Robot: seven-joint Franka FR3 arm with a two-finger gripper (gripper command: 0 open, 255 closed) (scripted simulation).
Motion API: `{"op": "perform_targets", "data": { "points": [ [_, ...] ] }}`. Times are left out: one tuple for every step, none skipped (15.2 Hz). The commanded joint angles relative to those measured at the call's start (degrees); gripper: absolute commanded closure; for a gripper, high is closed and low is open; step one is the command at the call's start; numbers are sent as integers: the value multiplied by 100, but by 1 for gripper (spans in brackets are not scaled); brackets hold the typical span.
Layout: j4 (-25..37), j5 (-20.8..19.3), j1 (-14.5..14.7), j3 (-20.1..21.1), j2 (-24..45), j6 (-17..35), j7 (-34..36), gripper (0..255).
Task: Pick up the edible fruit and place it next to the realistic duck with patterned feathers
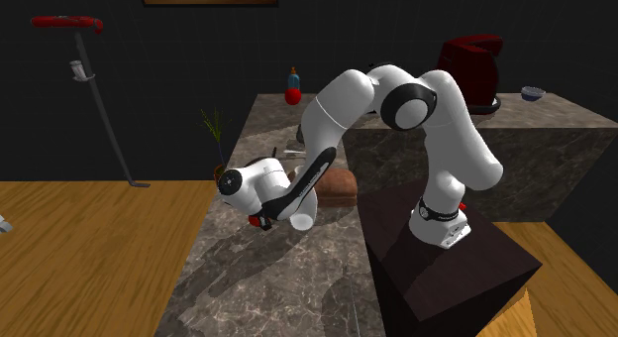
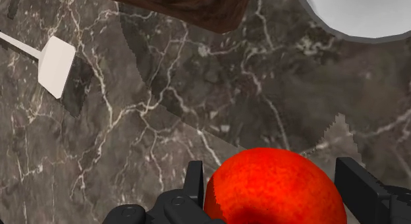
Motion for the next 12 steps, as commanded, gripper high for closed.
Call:
{"op": "perform_targets", "data": {
  "points": [
    [-6, 1, 0, 2, 7, 3, -1, 255],
    [-1, 2, 0, 2, 10, 1, -2, 255],
    [3, 3, 1, 3, 12, -2, -1, 255],
    [-2, 2, -1, 2, 8, 1, -2, 255],
    [-12, 10, 0, 5, -50, -43, -25, 255],
    [-21, 18, 1, 8, -106, -86, -49, 255],
    [-28, 26, 2, 11, -162, -131, -72, 255],
    [-31, 35, 3, 14, -216, -177, -96, 255],
    [-35, 43, 4, 16, -271, -223, -120, 255],
    [-38, 52, 5, 19, -324, -270, -144, 255],
    [-39, 60, 6, 21, -377, -316, -168, 255],
    [-40, 68, 7, 24, -429, -364, -193, 255]
  ]
}}
